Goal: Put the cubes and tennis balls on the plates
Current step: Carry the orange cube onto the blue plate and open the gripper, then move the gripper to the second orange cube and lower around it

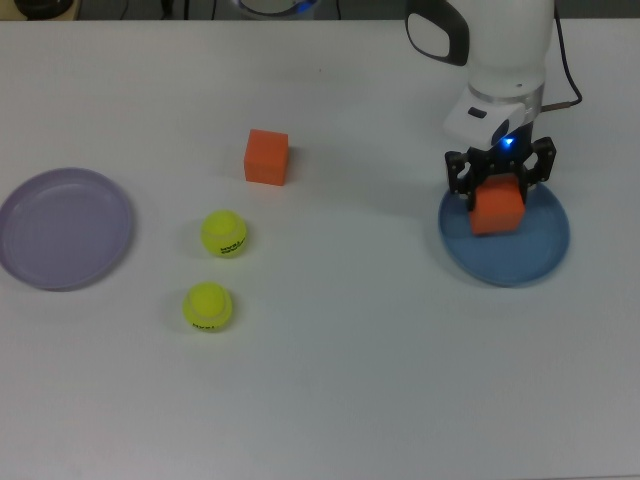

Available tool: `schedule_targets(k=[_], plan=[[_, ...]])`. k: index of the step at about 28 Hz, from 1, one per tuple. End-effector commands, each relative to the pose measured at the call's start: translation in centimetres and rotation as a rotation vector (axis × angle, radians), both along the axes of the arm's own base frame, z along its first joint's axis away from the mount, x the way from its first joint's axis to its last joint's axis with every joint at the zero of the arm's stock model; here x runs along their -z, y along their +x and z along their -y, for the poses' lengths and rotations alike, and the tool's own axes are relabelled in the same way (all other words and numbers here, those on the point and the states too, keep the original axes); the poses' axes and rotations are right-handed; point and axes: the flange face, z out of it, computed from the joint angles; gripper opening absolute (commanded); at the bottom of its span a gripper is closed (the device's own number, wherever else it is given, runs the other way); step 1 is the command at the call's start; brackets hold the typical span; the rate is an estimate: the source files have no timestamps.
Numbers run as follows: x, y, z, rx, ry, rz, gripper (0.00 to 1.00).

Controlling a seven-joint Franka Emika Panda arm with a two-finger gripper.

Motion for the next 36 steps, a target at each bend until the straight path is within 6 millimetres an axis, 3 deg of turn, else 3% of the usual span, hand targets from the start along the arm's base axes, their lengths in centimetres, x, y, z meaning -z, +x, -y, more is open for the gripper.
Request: schedule_targets(k=[1,8,14,16,17,21,22,27,28,36], plan=[[-0.3,-0.1,-0.9,0.056,0.021,-0.009,1.00],[-1.5,-0.8,-0.2,0.097,-0.031,-0.031,1.00],[-3.0,-0.6,2.9,0.153,-0.168,-0.076,1.00],[-3.4,-0.4,4.5,0.173,-0.194,-0.071,1.00],[-3.6,-0.3,6.3,0.193,-0.216,-0.060,1.00],[-4.4,0.4,10.0,0.239,-0.248,-0.041,1.00],[-4.7,0.5,11.7,0.254,-0.258,-0.039,1.00],[-5.4,0.7,16.2,0.280,-0.258,-0.065,1.00],[-5.7,0.6,18.0,0.282,-0.241,-0.089,1.00],[-5.7,0.2,25.0,0.248,-0.178,-0.172,1.00]])
